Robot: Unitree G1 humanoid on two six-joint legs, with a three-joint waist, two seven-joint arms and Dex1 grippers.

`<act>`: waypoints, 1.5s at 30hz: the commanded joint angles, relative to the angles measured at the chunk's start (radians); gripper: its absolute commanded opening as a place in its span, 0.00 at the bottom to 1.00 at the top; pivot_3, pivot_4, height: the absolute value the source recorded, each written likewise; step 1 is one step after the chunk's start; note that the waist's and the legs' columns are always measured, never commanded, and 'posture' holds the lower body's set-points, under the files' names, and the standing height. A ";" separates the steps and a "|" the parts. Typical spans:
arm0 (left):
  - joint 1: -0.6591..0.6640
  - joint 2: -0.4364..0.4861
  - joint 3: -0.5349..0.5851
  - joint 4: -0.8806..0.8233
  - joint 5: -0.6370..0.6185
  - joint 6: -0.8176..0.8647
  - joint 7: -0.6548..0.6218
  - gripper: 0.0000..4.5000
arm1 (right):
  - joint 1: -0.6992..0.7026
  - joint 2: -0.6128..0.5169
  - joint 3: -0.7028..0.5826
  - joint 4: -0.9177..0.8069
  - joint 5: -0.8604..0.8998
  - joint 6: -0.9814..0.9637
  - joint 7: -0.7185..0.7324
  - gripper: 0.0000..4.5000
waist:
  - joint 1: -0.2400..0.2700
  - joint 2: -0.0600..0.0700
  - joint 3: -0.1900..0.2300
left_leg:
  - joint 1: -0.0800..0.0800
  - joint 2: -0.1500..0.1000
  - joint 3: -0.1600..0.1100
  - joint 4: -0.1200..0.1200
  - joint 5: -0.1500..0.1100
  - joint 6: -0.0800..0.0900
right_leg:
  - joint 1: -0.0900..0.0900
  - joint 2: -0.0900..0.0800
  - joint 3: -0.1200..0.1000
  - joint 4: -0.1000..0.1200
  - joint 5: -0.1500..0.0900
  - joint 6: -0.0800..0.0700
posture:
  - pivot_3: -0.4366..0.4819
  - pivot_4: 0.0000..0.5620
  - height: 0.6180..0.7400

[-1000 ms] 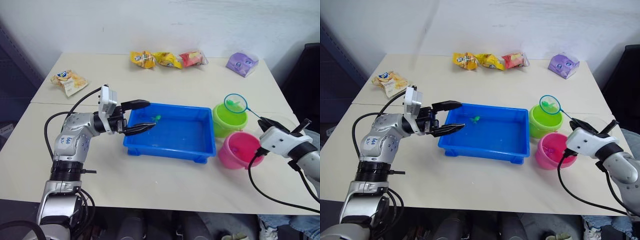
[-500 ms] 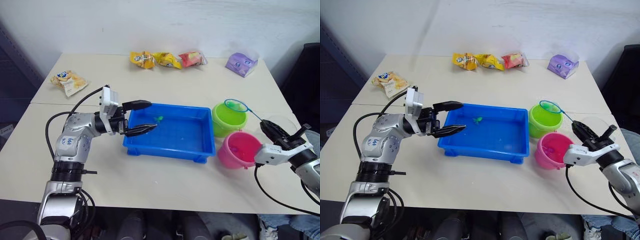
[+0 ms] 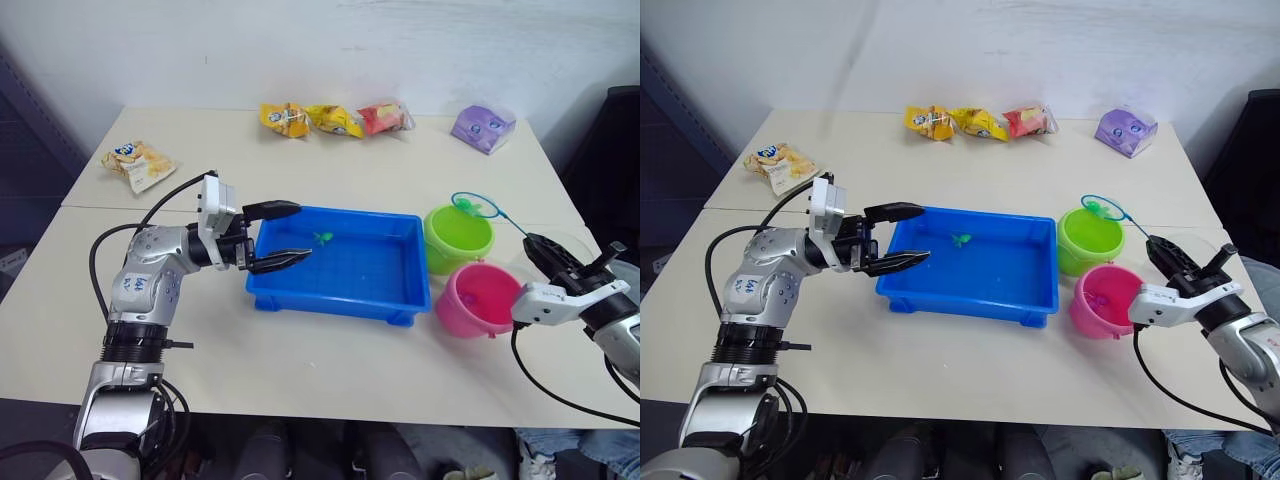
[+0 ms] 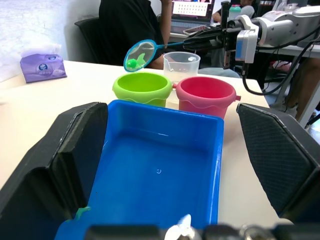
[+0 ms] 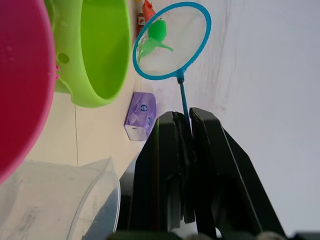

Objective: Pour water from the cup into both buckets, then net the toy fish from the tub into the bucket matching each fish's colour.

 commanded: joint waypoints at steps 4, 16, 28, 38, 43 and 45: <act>-0.002 0.012 0.011 -0.024 0.000 -0.018 0.005 0.99 | -0.009 0.010 -0.058 -0.028 0.084 0.024 0.013 0.00 | -0.002 0.000 0.000 | 0.000 0.000 0.000 0.000 0.000 0.000 | 0.000 0.000 0.000 0.000 0.000 0.000 | 0.48 0.27 1.00; 0.023 0.028 0.023 -0.038 0.007 -0.042 0.017 0.99 | -0.101 -0.007 -0.007 -0.036 0.266 -0.022 0.123 0.00 | -0.003 0.000 0.000 | 0.001 0.000 0.000 0.000 0.000 0.000 | 0.000 0.000 0.000 0.001 0.000 0.000 | 0.48 0.27 1.00; 0.093 0.178 0.138 0.093 0.033 -0.122 0.013 0.99 | -0.308 0.145 0.251 -0.445 1.252 0.948 0.562 0.00 | -0.021 0.000 0.000 | 0.001 0.001 -0.003 0.001 0.000 0.001 | 0.001 -0.001 -0.002 0.001 0.000 0.000 | 0.48 0.27 1.00; 0.116 0.236 0.160 0.099 0.057 -0.150 0.050 0.99 | -0.563 0.239 0.329 -0.391 1.331 1.582 0.420 0.00 | -0.016 0.000 0.000 | -0.003 0.001 -0.004 0.000 -0.001 0.002 | -0.002 -0.003 -0.003 -0.001 0.000 -0.001 | 0.48 0.27 1.00; 0.138 0.232 0.147 0.034 0.043 -0.120 0.050 0.99 | -0.628 0.269 0.283 -0.364 1.379 1.759 0.430 0.00 | -0.021 0.000 0.000 | -0.003 0.000 -0.003 0.000 -0.001 0.003 | -0.002 -0.003 -0.003 0.000 0.000 -0.001 | 0.48 0.27 1.00; 0.137 0.228 0.145 0.021 0.043 -0.111 0.055 0.99 | -0.661 0.278 0.277 -0.344 1.386 1.875 0.418 0.00 | -0.022 0.000 0.000 | -0.003 0.000 -0.004 0.000 -0.001 0.003 | -0.002 -0.003 -0.003 0.000 0.000 -0.001 | 0.48 0.27 1.00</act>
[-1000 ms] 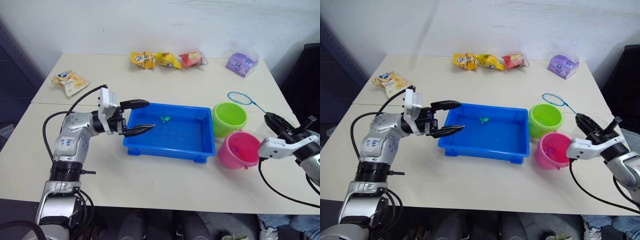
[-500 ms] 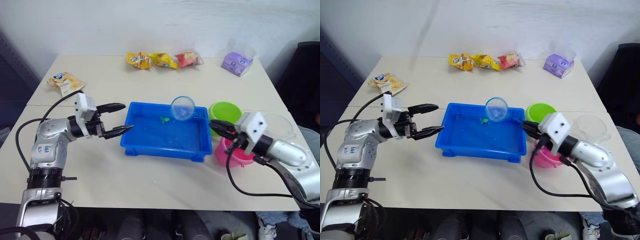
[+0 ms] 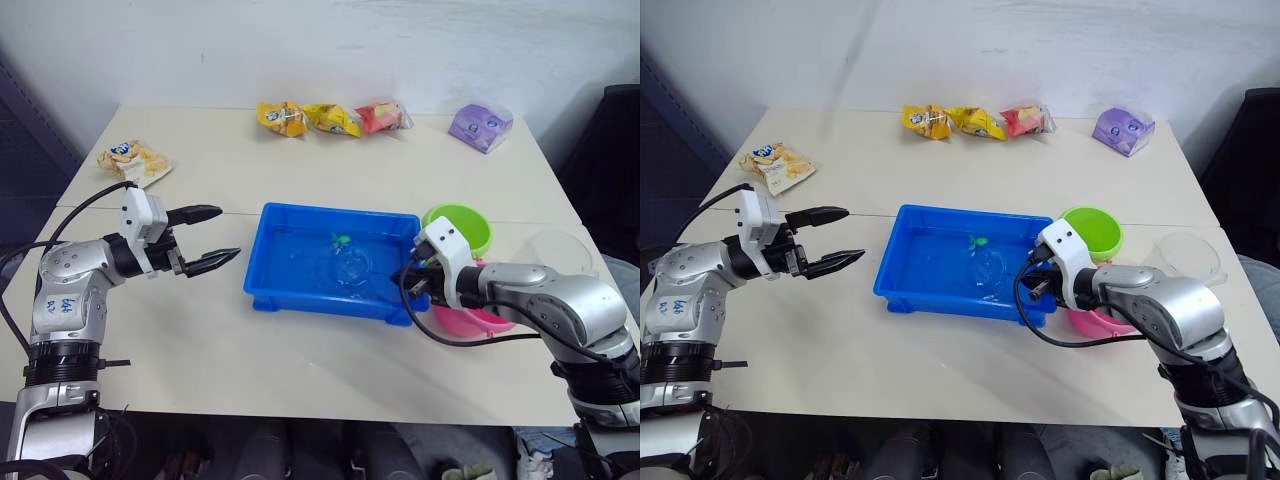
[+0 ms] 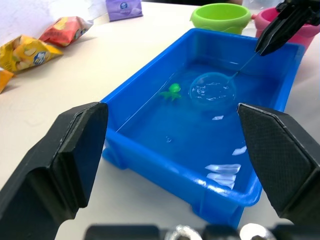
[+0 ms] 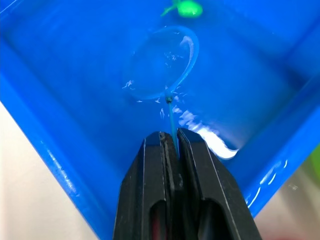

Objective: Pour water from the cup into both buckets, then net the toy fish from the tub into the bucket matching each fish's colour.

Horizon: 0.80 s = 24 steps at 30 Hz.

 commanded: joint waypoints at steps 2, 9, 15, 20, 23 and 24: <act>-0.001 -0.002 0.004 -0.049 -0.014 0.009 0.009 0.99 | -0.057 0.046 -0.066 0.029 0.048 0.170 -0.003 0.00 | -0.002 0.000 0.000 | 0.000 0.000 0.000 0.000 0.000 0.000 | 0.000 0.000 0.000 0.000 0.000 0.000 | 0.48 0.27 1.00; -0.003 -0.020 -0.008 -0.065 -0.006 0.008 0.018 0.99 | -0.123 0.189 -0.111 0.163 -0.043 0.104 -0.079 0.00 | -0.003 0.000 0.000 | 0.000 0.000 0.001 0.000 -0.001 0.002 | -0.001 0.000 0.001 0.001 0.000 0.000 | 0.48 0.27 1.00; 0.005 -0.033 -0.021 -0.075 -0.004 0.006 0.020 0.99 | -0.154 0.280 -0.115 0.232 -0.109 0.027 -0.119 0.00 | -0.003 0.000 0.000 | -0.001 0.000 0.001 -0.001 0.000 0.000 | -0.002 0.000 0.000 0.003 0.000 0.000 | 0.48 0.27 1.00; 0.003 -0.033 -0.034 -0.077 -0.004 0.008 0.008 0.99 | -0.144 0.308 -0.116 0.220 -0.134 -0.043 -0.109 0.00 | -0.003 0.000 0.000 | -0.001 0.000 0.001 -0.001 0.000 0.001 | -0.002 0.000 0.000 0.002 0.000 0.000 | 0.48 0.27 1.00; 0.004 -0.036 -0.042 -0.077 -0.005 0.007 0.004 0.99 | -0.098 0.291 -0.125 0.129 -0.105 -0.036 -0.079 0.00 | -0.003 0.000 0.000 | -0.001 0.000 0.001 -0.001 0.000 0.001 | -0.002 0.000 0.000 0.003 0.000 0.000 | 0.48 0.27 1.00; 0.004 -0.037 -0.043 -0.077 -0.006 0.006 0.004 0.99 | -0.087 0.286 -0.127 0.107 -0.099 -0.035 -0.072 0.00 | -0.003 0.000 0.000 | -0.001 0.000 0.001 -0.001 0.000 0.001 | -0.002 0.000 0.000 0.002 0.000 0.000 | 0.48 0.27 1.00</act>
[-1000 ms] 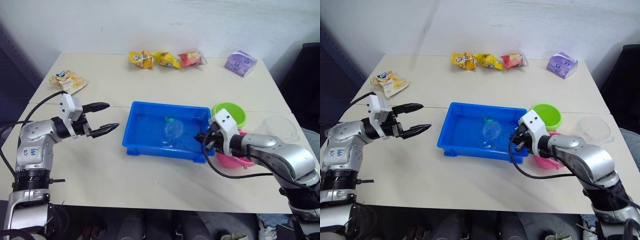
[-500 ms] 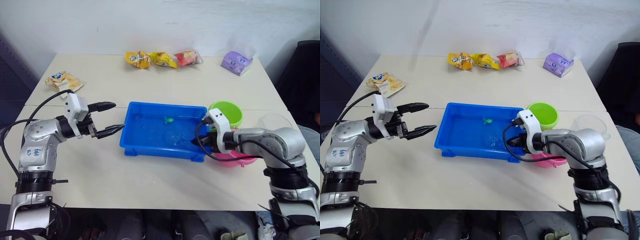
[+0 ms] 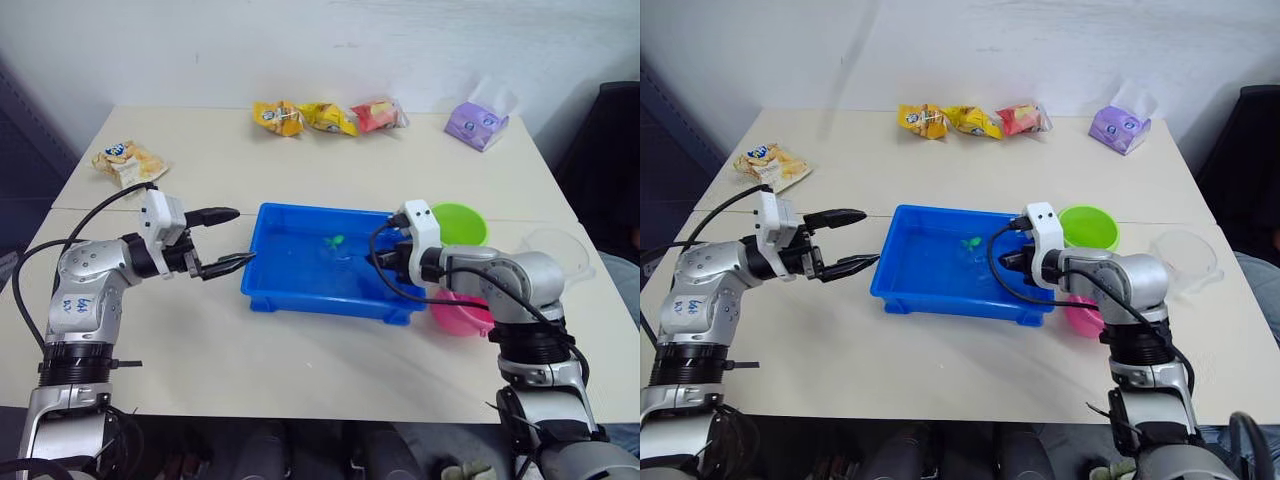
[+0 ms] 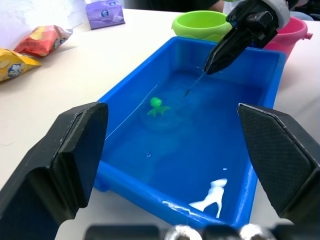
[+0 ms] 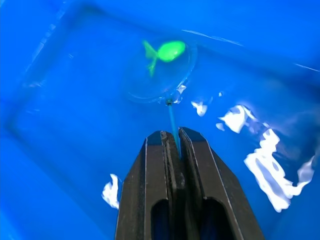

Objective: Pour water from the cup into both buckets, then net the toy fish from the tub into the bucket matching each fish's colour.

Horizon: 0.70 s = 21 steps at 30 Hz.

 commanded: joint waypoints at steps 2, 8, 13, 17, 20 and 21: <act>0.003 -0.003 -0.001 -0.029 -0.007 -0.011 -0.009 0.99 | 0.049 -0.036 -0.051 -0.160 0.043 -0.013 0.048 0.00 | 0.001 0.000 0.000 | 0.000 0.000 0.000 0.000 0.000 0.000 | 0.000 0.000 0.000 0.000 0.000 0.000 | 0.48 0.27 1.00; 0.002 -0.014 -0.007 -0.023 -0.014 -0.024 -0.032 0.99 | 0.154 -0.092 -0.149 -0.367 0.126 -0.011 0.102 0.00 | 0.001 0.000 0.000 | 0.000 0.000 0.000 -0.001 -0.001 0.001 | 0.000 0.000 0.000 -0.001 0.000 0.000 | 0.48 0.27 1.00; -0.010 -0.009 -0.064 -0.039 0.015 -0.056 -0.106 0.99 | 0.214 -0.146 -0.313 -0.481 0.275 0.068 0.129 0.00 | 0.002 0.000 0.000 | 0.000 0.000 0.000 -0.001 -0.001 0.001 | 0.000 0.000 0.000 -0.001 0.000 0.000 | 0.48 0.27 1.00; -0.056 -0.067 -0.070 -0.046 -0.021 -0.036 -0.075 0.99 | 0.232 -0.201 -0.467 -0.517 0.383 0.141 0.106 0.00 | 0.004 0.000 0.000 | 0.000 0.000 -0.001 -0.001 -0.002 0.003 | 0.001 0.000 0.000 -0.003 0.000 0.000 | 0.48 0.27 1.00; -0.082 -0.092 -0.069 -0.030 -0.034 -0.023 -0.076 0.99 | 0.229 -0.228 -0.567 -0.510 0.425 0.161 0.064 0.00 | 0.004 0.000 0.000 | 0.000 0.000 -0.001 -0.001 -0.002 0.003 | 0.002 0.000 0.000 -0.003 0.000 0.000 | 0.48 0.27 1.00; -0.092 -0.099 -0.073 -0.026 -0.037 -0.021 -0.079 0.99 | 0.230 -0.242 -0.606 -0.504 0.429 0.160 0.051 0.00 | 0.002 0.000 0.000 | 0.000 0.000 -0.001 -0.001 -0.002 0.003 | 0.002 0.000 0.000 -0.003 0.000 0.000 | 0.48 0.27 1.00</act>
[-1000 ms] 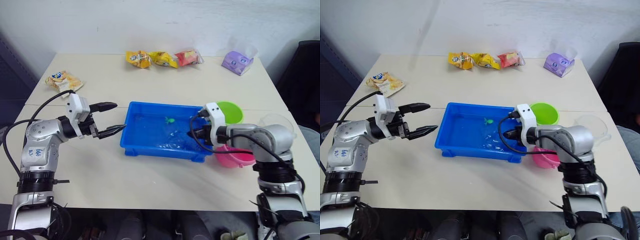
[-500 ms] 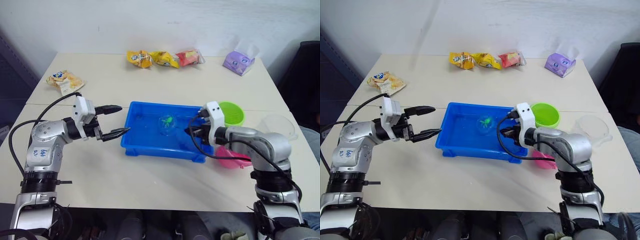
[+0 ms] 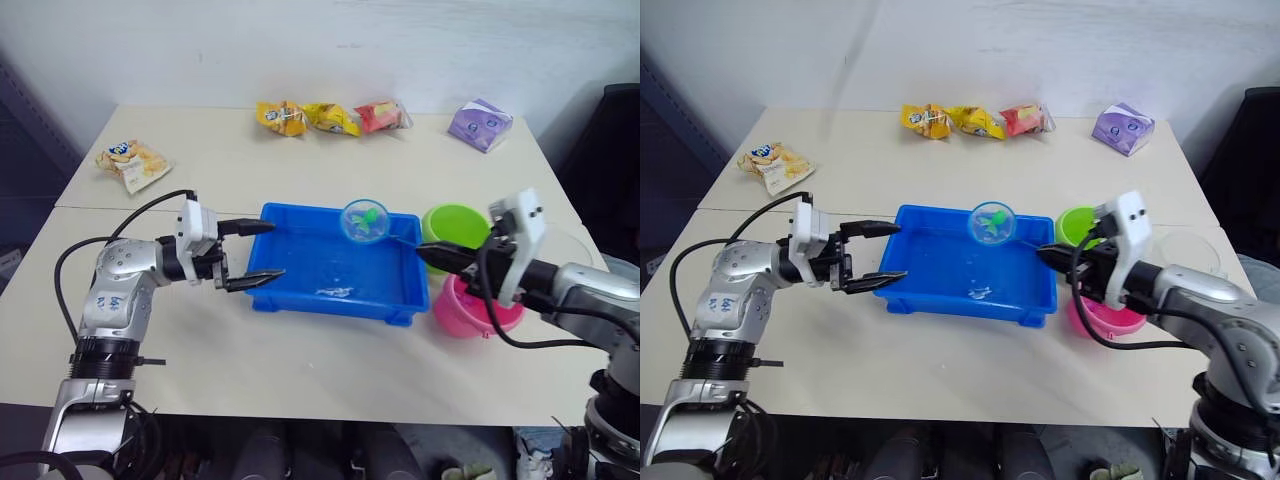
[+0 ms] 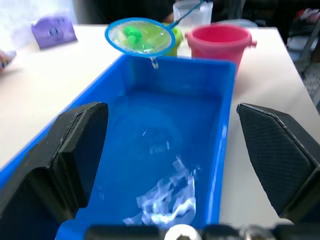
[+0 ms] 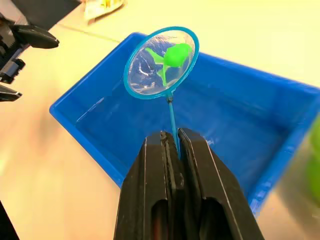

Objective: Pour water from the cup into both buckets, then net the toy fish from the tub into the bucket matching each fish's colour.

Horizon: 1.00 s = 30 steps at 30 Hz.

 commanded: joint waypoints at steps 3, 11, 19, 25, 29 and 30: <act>-0.064 -0.033 0.005 0.008 -0.019 -0.004 0.003 0.99 | 0.025 -0.095 -0.188 0.002 0.030 -0.016 -0.051 0.00 | -0.001 0.000 0.000 | 0.000 0.000 0.000 0.000 0.000 -0.001 | 0.000 0.000 0.000 0.000 0.000 0.000 | 0.48 0.27 1.00; -0.149 -0.098 -0.021 0.091 -0.003 -0.017 -0.001 0.99 | 0.172 -0.261 -0.065 0.130 -0.302 -0.377 -0.036 0.00 | -0.002 0.000 0.000 | 0.001 0.000 0.001 0.001 0.001 -0.001 | 0.001 0.001 0.001 0.000 0.000 0.001 | 0.48 0.27 1.00; -0.163 -0.131 -0.016 0.127 0.009 -0.053 0.028 0.99 | 0.334 -0.331 0.125 0.143 -0.638 -0.788 0.008 0.00 | 0.004 0.000 0.000 | 0.001 0.000 0.001 0.001 0.002 -0.002 | 0.001 0.002 0.001 0.000 0.000 0.001 | 0.48 0.27 1.00; -0.163 -0.143 -0.020 0.122 0.009 -0.056 0.040 0.99 | 0.458 -0.370 0.183 0.213 -0.869 -1.096 0.030 0.00 | 0.011 0.000 0.000 | 0.001 0.000 0.002 0.001 0.002 -0.003 | 0.001 0.002 0.001 0.000 0.001 0.002 | 0.48 0.27 1.00; -0.159 -0.146 -0.020 0.122 0.009 -0.062 0.044 0.99 | 0.505 -0.402 0.231 0.269 -1.100 -1.402 -0.038 0.00 | 0.012 0.000 0.000 | 0.002 0.000 0.002 0.001 0.002 -0.003 | 0.001 0.002 0.002 -0.001 0.001 0.002 | 0.48 0.27 1.00; -0.158 -0.147 -0.020 0.123 0.010 -0.064 0.045 0.99 | 0.521 -0.425 0.248 0.289 -1.165 -1.473 -0.049 0.00 | 0.013 0.000 0.000 | 0.002 0.000 0.002 0.001 0.002 -0.003 | 0.001 0.002 0.002 -0.001 0.001 0.002 | 0.48 0.27 1.00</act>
